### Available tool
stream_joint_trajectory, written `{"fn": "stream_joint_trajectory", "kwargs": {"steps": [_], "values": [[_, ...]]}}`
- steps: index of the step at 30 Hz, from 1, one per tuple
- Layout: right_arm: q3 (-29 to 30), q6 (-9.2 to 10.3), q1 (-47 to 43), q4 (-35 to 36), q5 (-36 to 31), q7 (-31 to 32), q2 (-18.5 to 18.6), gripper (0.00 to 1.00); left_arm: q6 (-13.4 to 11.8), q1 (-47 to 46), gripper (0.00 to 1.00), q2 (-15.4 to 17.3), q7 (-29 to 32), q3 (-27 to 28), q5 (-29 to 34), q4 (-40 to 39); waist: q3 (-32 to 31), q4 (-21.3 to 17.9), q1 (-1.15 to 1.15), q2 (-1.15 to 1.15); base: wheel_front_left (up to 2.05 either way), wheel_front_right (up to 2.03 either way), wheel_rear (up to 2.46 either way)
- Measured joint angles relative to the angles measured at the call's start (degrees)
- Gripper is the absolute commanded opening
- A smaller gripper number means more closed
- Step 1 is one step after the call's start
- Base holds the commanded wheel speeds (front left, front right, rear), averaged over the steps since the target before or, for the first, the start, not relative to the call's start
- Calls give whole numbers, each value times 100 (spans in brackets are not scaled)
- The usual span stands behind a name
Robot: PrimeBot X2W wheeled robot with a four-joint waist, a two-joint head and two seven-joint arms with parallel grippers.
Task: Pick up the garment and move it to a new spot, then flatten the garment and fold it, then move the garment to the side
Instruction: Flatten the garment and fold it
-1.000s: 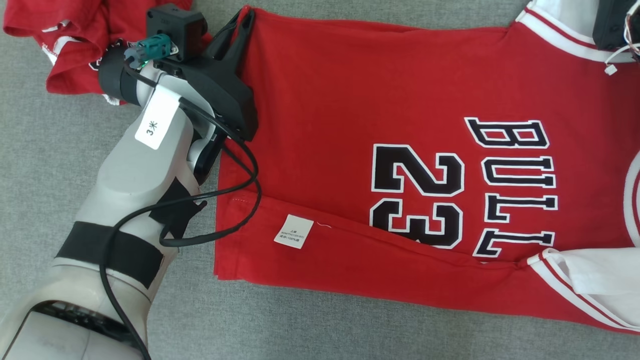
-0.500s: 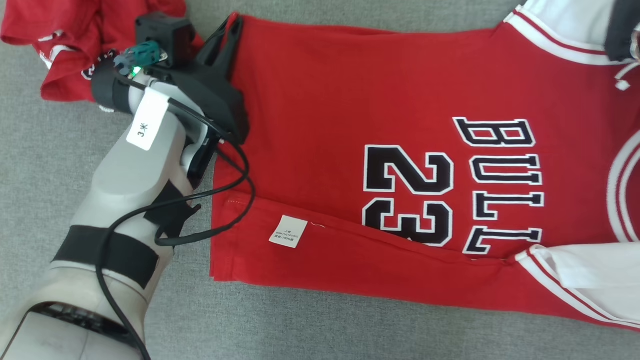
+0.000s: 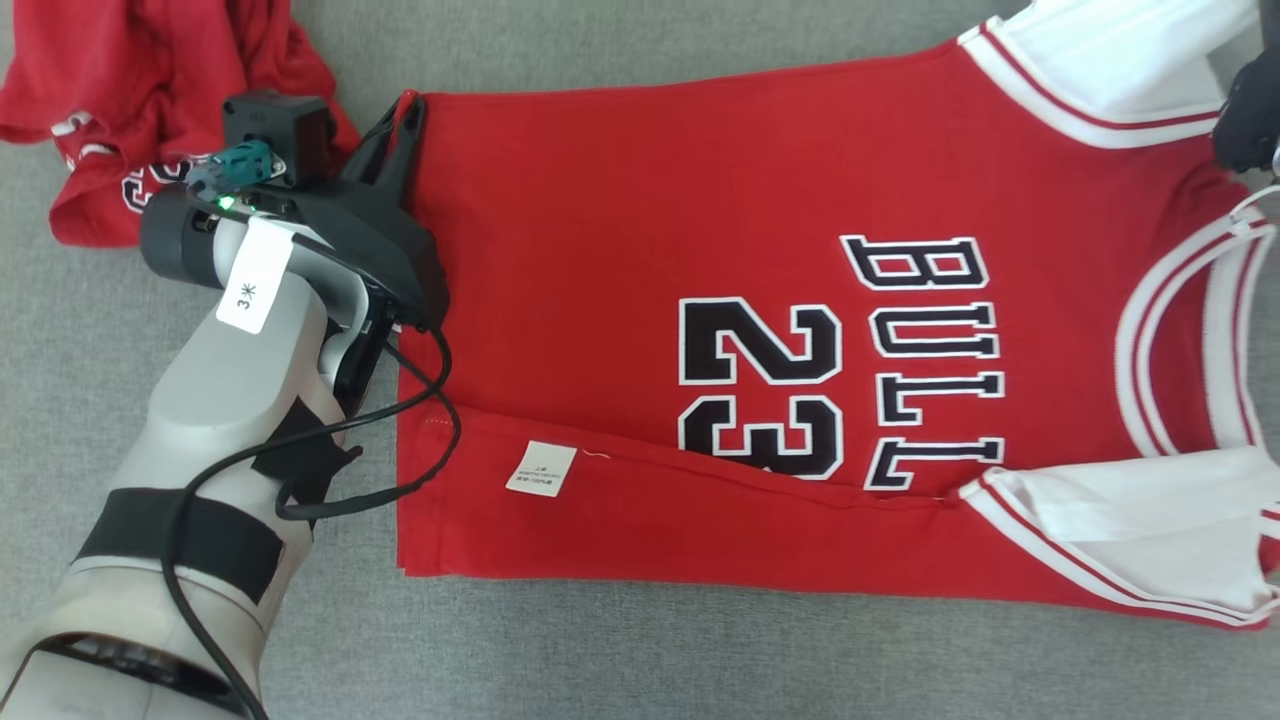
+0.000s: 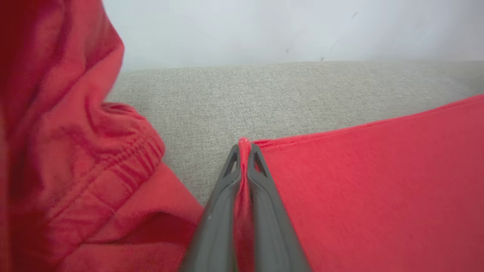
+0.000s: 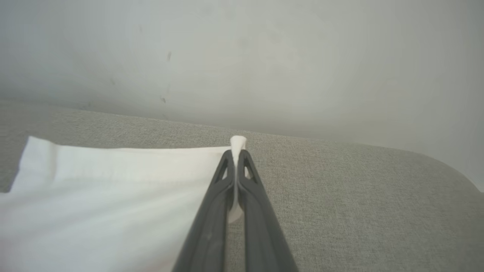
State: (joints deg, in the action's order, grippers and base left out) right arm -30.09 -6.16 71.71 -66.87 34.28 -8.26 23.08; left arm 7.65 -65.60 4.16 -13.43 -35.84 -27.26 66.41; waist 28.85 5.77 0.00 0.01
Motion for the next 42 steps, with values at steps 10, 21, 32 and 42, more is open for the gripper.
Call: {"fn": "stream_joint_trajectory", "kwargs": {"steps": [10, 21, 32, 42], "values": [[32, -79, -334, -49, 103, -359, -102, 0, 0, 99, 0, 23, -32, -54, 8, 86, -265, -97, 0, 0, 0, 0, 0], [52, -118, -818, 101, 325, -548, -211, 0, 0, 464, 0, 248, -91, 22, -12, 82, -689, -170, -1, -2, 0, 0, 0], [-201, -116, -1608, 1180, 702, -604, -67, 0, -4, 825, 0, 370, -99, 35, -60, -272, -866, -318, -1, -1, 0, 0, 0], [-148, -116, -2617, 2069, 1330, -636, 227, 0, -4, 1592, 0, 515, -99, 35, -145, -686, -1182, -345, -1, -1, 0, 0, 0]]}}
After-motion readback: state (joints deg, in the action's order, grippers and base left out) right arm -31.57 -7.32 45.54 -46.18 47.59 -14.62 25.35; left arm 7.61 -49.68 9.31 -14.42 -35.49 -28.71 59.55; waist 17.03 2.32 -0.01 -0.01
